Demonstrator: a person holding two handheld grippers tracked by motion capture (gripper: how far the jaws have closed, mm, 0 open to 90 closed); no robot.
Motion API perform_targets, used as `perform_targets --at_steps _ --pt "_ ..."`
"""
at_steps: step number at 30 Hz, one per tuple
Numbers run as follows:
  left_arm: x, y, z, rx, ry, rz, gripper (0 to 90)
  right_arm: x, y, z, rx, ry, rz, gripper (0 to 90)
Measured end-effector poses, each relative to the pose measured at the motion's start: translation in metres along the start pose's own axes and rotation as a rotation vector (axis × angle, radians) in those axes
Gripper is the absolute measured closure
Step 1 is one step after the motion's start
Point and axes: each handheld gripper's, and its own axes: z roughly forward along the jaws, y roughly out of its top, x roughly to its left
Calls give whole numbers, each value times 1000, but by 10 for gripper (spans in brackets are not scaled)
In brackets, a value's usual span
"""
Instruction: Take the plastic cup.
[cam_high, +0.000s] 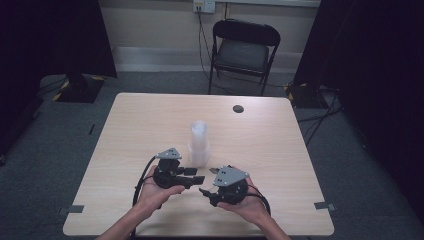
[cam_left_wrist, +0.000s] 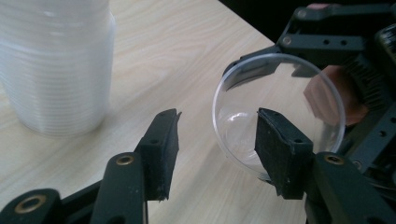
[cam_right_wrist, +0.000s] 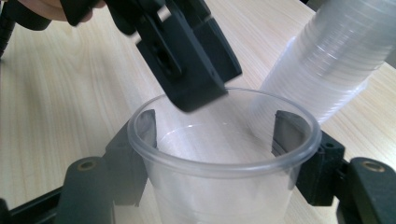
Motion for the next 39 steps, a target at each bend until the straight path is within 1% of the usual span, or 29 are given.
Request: perform_targets --at_steps 2,3,4,5,7,8,9,10,11,12,13,14,16,18,19,20,22,24,25,26,27,29,31,32,33,36,37,38,39 --pt "0 1 -1 -4 4 0 470 -1 -1 0 0 0 6 306" --pt "1 1 -3 -16 20 3 453 -2 -2 0 0 -7 16 306" --pt "1 1 -3 -16 20 3 442 -2 -2 0 0 -7 16 306" --pt "2 1 -5 -17 34 13 437 -4 -2 0 2 -14 25 306" --pt "2 1 -5 -18 39 10 424 -5 -3 -1 2 -17 31 306" --pt "2 1 -5 -16 49 16 408 -6 -3 -1 -1 -20 38 306" --pt "2 1 -5 -28 46 30 367 -9 -4 -2 -6 -23 56 307" --pt "2 2 -6 -28 52 46 347 -10 -4 -3 -9 -23 68 306" --pt "1 2 -7 -31 65 57 335 -12 -5 -3 -9 -26 80 306" --pt "1 2 -7 -31 65 57 325 -12 -5 -3 -9 -26 80 306" --pt "0 4 -9 -52 81 61 317 -15 -6 -5 -8 -40 102 306" --pt "0 4 -9 -52 81 61 306 -15 -6 -5 -8 -40 102 306" --pt "-2 5 -10 -53 102 90 296 -20 -8 -9 -12 -56 122 306" --pt "-2 6 -10 -61 101 87 285 -21 -9 -11 -11 -66 128 306" --pt "-2 6 -11 -67 114 102 278 -25 -10 -13 -15 -82 143 307" --pt "-2 6 -11 -67 114 102 276 -27 -11 -14 -16 -88 148 306" --pt "0 6 -14 -73 132 103 256 -31 -12 -16 -23 -102 165 307" --pt "1 5 -15 -73 139 106 240 -33 -13 -17 -27 -107 177 307" --pt "2 5 -17 -74 146 104 240 -36 -13 -19 -32 -120 190 307" --pt "2 5 -17 -74 146 104 240 -36 -13 -19 -32 -120 190 307" --pt "2 4 -18 -77 154 99 239 -39 -13 -20 -37 -132 198 308" --pt "4 2 -23 -72 178 106 240 -43 -14 -22 -49 -144 211 307" --pt "4 1 -25 -70 181 105 240 -45 -14 -22 -55 -148 222 308" --pt "4 0 -27 -69 189 108 240 -47 -14 -23 -58 -154 225 308" --pt "4 -3 -30 -61 208 121 244 -51 -13 -25 -64 -167 240 308" --pt "5 -7 -33 -53 219 124 245 -58 -12 -28 -78 -184 254 309" --pt "6 -12 -35 -39 234 128 245 -61 -12 -29 -79 -188 260 308" --pt "6 -12 -35 -39 234 128 235 -61 -12 -29 -79 -188 260 308" --pt "8 -16 -37 -33 257 126 230 -66 -12 -31 -78 -188 281 308"
